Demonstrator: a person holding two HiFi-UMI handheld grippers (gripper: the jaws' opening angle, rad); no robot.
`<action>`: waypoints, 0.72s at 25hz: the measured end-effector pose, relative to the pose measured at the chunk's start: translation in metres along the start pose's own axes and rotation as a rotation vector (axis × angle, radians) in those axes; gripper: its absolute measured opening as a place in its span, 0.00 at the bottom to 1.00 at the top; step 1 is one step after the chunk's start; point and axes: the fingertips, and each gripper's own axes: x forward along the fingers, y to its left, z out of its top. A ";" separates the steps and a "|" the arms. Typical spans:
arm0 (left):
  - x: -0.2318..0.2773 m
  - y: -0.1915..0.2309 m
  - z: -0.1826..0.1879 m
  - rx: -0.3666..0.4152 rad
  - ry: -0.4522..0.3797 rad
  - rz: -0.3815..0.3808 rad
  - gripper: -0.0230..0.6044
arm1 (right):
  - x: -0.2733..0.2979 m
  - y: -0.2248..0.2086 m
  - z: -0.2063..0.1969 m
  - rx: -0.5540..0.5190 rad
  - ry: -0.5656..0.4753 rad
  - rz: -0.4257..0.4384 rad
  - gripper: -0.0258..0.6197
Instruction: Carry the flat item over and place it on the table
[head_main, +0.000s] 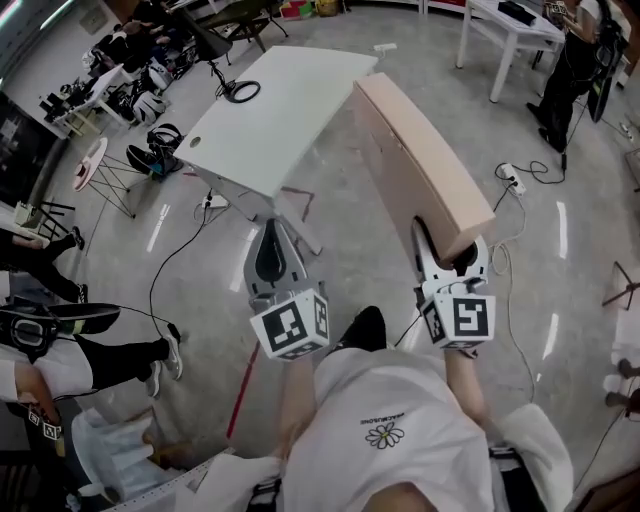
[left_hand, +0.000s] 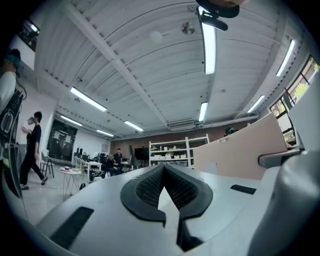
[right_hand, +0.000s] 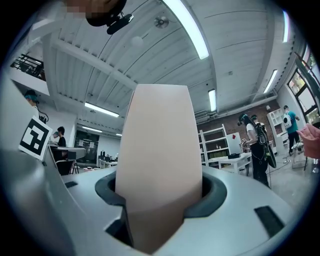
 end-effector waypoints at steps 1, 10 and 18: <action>0.006 -0.002 0.001 -0.013 -0.008 -0.010 0.06 | 0.003 -0.002 0.001 0.003 -0.005 0.000 0.46; 0.108 -0.018 -0.001 -0.050 -0.102 -0.086 0.06 | 0.083 -0.011 0.008 -0.037 -0.089 0.027 0.46; 0.244 0.031 -0.008 -0.023 -0.096 -0.045 0.06 | 0.223 -0.013 0.005 -0.032 -0.134 0.052 0.46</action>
